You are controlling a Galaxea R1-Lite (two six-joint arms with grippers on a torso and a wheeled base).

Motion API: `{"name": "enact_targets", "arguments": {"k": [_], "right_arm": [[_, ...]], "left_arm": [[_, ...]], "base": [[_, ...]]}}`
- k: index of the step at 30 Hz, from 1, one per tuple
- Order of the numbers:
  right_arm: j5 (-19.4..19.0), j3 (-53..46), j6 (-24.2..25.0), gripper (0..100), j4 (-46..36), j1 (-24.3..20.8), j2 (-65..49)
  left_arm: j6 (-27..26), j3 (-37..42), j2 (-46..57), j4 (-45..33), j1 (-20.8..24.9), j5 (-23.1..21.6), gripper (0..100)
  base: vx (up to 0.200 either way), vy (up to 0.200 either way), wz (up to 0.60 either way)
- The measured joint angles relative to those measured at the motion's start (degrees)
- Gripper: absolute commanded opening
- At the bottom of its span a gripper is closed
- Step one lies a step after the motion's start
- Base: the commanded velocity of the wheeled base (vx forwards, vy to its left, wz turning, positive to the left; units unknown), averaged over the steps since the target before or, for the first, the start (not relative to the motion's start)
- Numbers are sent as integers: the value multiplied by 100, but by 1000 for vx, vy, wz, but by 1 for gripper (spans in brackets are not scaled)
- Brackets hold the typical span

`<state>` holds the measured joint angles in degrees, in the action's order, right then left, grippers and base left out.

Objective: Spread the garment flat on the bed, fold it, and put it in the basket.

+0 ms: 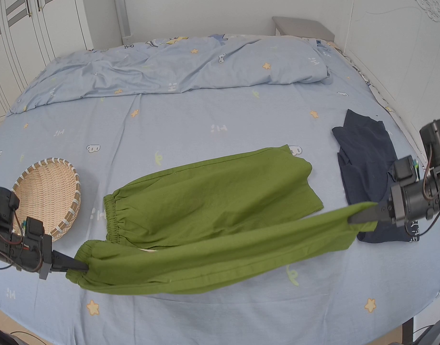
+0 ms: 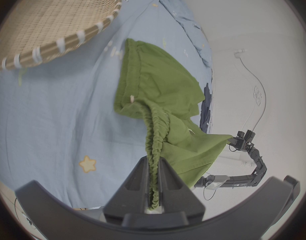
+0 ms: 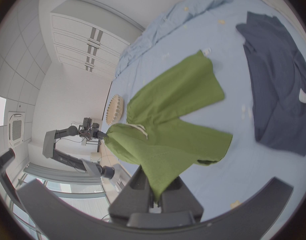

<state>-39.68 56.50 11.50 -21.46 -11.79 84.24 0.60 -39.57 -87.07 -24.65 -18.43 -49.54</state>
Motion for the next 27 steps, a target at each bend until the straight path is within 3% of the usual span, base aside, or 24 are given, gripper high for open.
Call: {"name": "enact_targets", "arguments": {"k": [7, 14, 27], "right_arm": [[13, 1237, 172, 0, -167, 71, 560], [24, 2415, 262, 0, -435, 93, 1235], [13, 3975, 300, 0, -534, 219, 2313]], "left_arm": [[664, -1263, -144, -786, 280, 22, 0], [890, -2336, -590, -1580, 328, 50, 0], [950, -3090, -1197, -1843, 168, 57, 0]], "base": [[0, 0, 0], [0, 0, 0], [0, 0, 0]]}}
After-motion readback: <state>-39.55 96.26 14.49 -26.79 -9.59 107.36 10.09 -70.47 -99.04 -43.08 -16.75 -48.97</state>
